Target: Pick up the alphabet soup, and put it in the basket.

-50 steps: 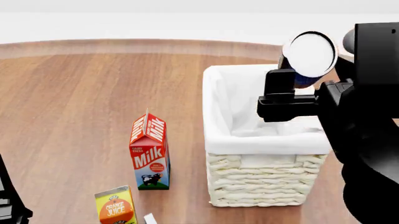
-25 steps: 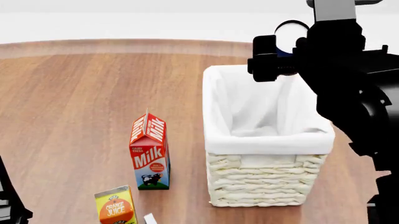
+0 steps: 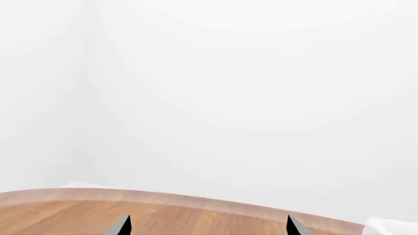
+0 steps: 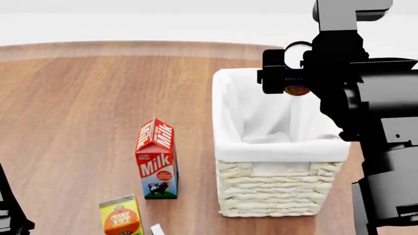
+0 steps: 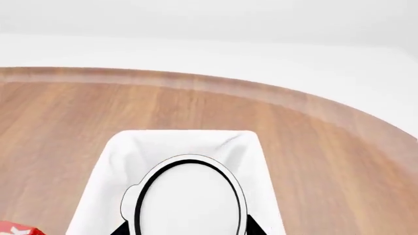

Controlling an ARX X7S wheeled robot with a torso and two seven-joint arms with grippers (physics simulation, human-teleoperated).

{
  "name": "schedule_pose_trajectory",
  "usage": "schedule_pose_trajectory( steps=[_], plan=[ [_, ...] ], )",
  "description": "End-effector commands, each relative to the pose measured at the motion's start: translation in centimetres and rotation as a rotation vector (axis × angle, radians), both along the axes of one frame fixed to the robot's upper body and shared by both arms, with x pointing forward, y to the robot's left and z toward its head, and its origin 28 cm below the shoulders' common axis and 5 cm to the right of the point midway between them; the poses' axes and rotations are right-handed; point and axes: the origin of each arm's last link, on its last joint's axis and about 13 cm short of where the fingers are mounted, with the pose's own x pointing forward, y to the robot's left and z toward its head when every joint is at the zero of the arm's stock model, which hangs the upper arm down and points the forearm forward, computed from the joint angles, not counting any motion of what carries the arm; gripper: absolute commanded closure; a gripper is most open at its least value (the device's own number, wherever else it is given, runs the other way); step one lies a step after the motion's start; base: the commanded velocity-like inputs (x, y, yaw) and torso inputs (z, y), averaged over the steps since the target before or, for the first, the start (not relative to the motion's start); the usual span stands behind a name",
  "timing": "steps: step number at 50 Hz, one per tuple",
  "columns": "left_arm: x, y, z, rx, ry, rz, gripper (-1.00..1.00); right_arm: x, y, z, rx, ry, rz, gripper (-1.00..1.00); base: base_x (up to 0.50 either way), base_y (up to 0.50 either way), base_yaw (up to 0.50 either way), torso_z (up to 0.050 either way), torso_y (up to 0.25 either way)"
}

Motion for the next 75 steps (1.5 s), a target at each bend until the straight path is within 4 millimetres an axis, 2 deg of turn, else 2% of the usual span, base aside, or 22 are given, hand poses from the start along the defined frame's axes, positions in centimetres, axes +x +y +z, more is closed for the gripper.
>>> schedule_pose_trajectory(
  steps=[1,15,31,47,53,62,75],
  plan=[
    [-0.1,0.0,-0.1,-0.001,0.000,-0.001,-1.00,0.5,0.7,-0.2,0.008,0.002,0.056,1.00,0.00,0.00,0.00,0.000,0.000],
    [-0.2,0.1,-0.2,0.006,0.004,0.006,-1.00,0.4,0.8,-0.2,0.019,0.007,0.072,1.00,0.00,0.00,0.00,0.000,-0.078],
    [-0.1,0.2,-0.1,-0.021,0.000,0.004,-1.00,0.3,0.9,0.9,0.029,-0.010,0.073,1.00,0.00,0.00,0.00,0.000,-0.073],
    [0.1,0.0,-0.1,-0.012,-0.001,-0.003,-1.00,-1.5,1.1,2.5,0.025,-0.048,0.117,1.00,0.00,0.00,0.00,0.000,0.000],
    [0.1,0.1,0.0,-0.018,0.002,-0.008,-1.00,-1.3,1.3,2.4,0.024,-0.045,0.114,1.00,0.00,0.00,0.00,0.000,-0.180],
    [0.1,0.1,-0.1,-0.013,0.008,-0.005,-1.00,-0.7,1.0,1.6,0.040,-0.035,0.093,1.00,0.00,0.00,0.00,0.000,0.000],
    [-0.2,0.1,-0.2,-0.002,0.001,-0.002,-1.00,-0.8,0.9,1.5,0.056,-0.052,0.068,1.00,0.00,0.00,0.00,0.000,-0.014]
  ],
)
